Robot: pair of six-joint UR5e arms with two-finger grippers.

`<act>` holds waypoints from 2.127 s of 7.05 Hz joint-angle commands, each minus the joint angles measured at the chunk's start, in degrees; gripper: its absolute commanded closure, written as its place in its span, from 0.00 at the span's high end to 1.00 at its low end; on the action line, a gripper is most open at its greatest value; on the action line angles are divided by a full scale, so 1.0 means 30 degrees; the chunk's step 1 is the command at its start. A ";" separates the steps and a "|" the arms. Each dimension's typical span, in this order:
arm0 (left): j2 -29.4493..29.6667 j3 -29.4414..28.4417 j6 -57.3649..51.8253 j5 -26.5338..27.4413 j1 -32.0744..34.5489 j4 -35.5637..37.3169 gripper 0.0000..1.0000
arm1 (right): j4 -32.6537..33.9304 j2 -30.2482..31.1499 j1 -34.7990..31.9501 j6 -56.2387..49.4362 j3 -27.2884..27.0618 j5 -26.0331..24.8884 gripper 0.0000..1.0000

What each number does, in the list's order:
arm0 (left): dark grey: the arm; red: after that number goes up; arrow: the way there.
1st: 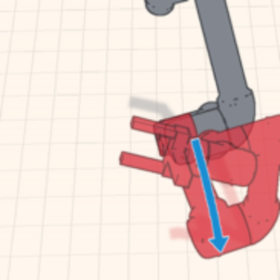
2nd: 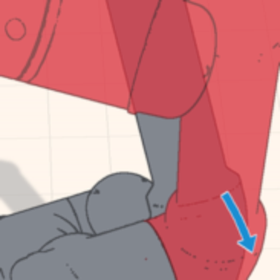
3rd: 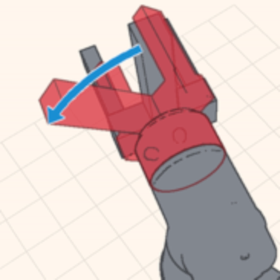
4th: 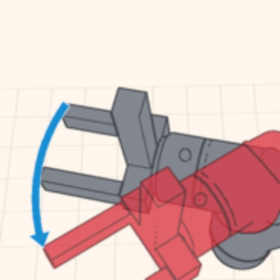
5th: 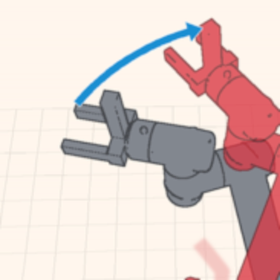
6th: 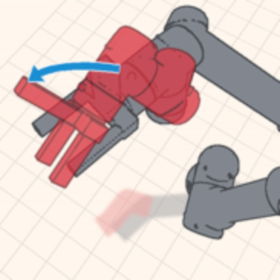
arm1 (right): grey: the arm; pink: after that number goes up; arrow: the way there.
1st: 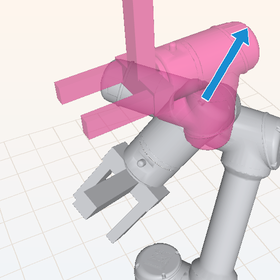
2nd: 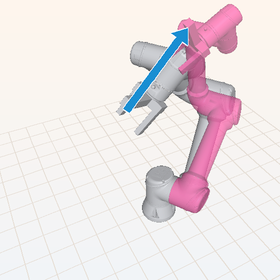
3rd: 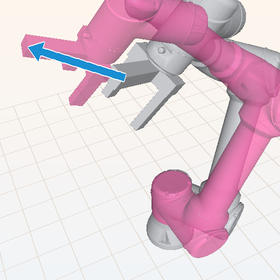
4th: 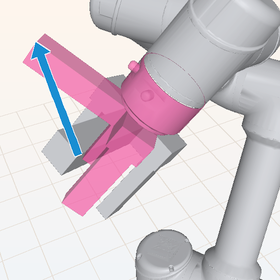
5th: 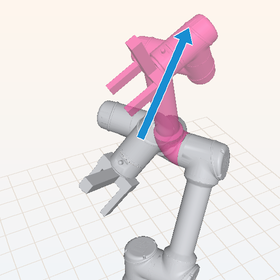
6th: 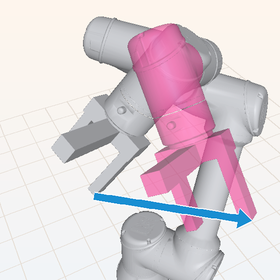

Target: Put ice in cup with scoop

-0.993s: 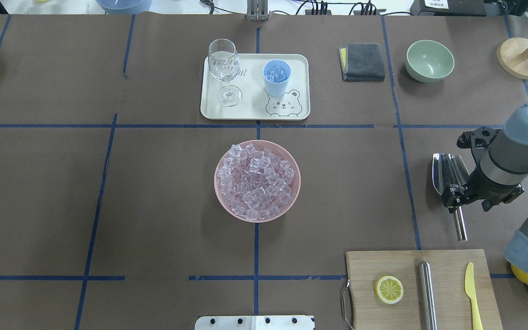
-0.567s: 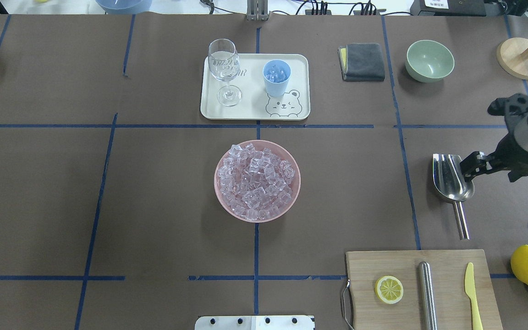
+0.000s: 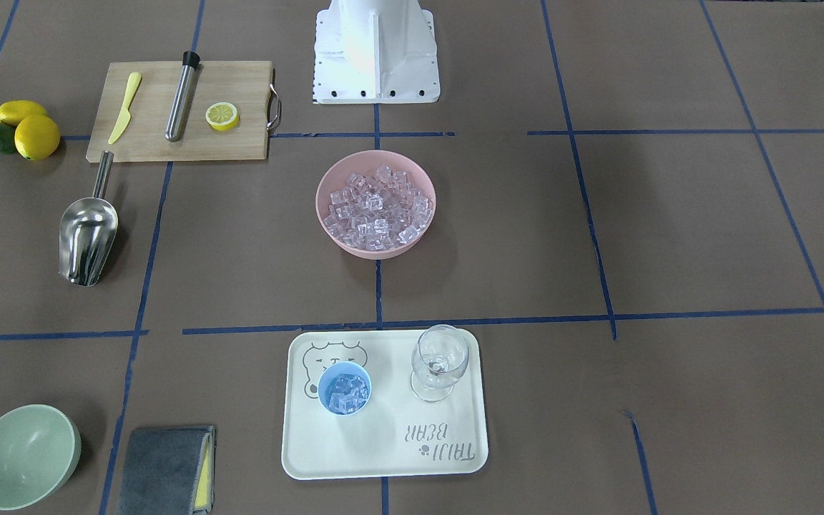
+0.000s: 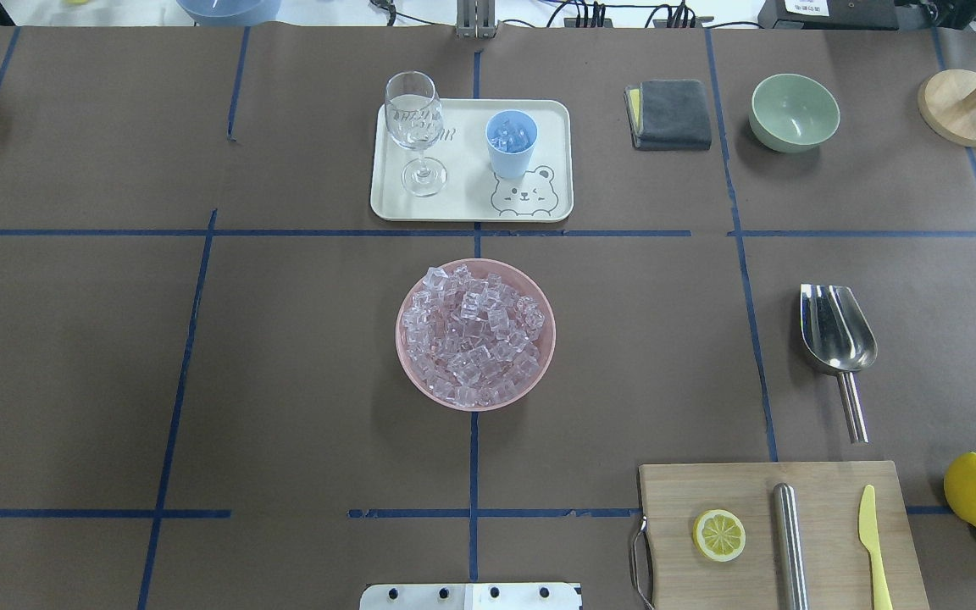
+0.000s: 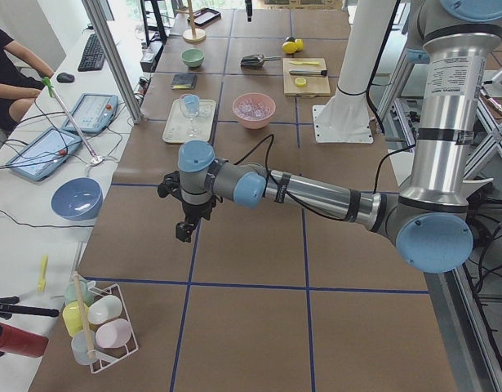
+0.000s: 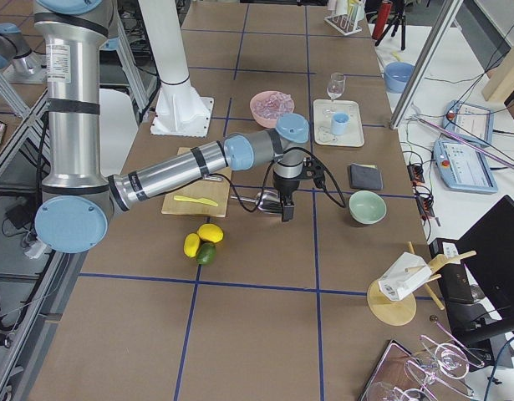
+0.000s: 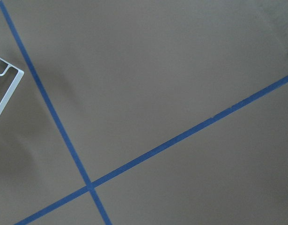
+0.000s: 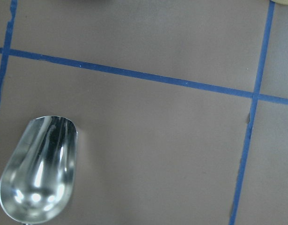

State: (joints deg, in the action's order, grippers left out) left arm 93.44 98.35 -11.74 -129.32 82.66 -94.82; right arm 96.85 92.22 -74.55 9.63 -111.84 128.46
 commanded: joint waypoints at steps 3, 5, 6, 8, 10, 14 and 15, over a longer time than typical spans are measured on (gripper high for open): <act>-0.1231 -0.1492 -0.2386 -0.0046 0.2622 0.1458 1.00 | -0.0028 -0.0095 -0.3947 -0.5613 0.2739 0.1391 1.00; -0.1410 -0.1670 -0.2211 -0.1266 0.2854 0.2998 1.00 | -0.0028 -0.0125 -0.4560 -0.5438 0.2682 0.1417 1.00; -0.1352 -0.1614 -0.1978 -0.1306 0.2856 0.3360 1.00 | -0.0028 0.0077 -0.4563 -0.5437 0.2681 0.1389 1.00; -0.0797 -0.1206 0.3006 -0.1364 0.2768 0.3218 1.00 | 0.0001 0.0254 -0.4563 -0.5234 0.2885 0.1476 1.00; -0.0766 -0.1201 0.3472 -0.2496 0.2768 0.3334 1.00 | 0.0001 0.0517 -0.4563 -0.4676 0.2886 0.2174 1.00; -0.0912 -0.1291 0.3444 -0.2712 0.2768 0.3246 1.00 | 0.0030 0.0665 -0.4797 -0.4558 0.3381 0.2909 1.00; -0.0999 -0.1291 0.3415 -0.2683 0.2768 0.3246 1.00 | 0.0030 0.0665 -0.4797 -0.4558 0.3442 0.3028 1.00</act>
State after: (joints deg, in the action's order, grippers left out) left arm 90.71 94.45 -1.42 -137.45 90.97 -85.07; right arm 96.94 94.19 -88.93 -4.05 -102.00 136.96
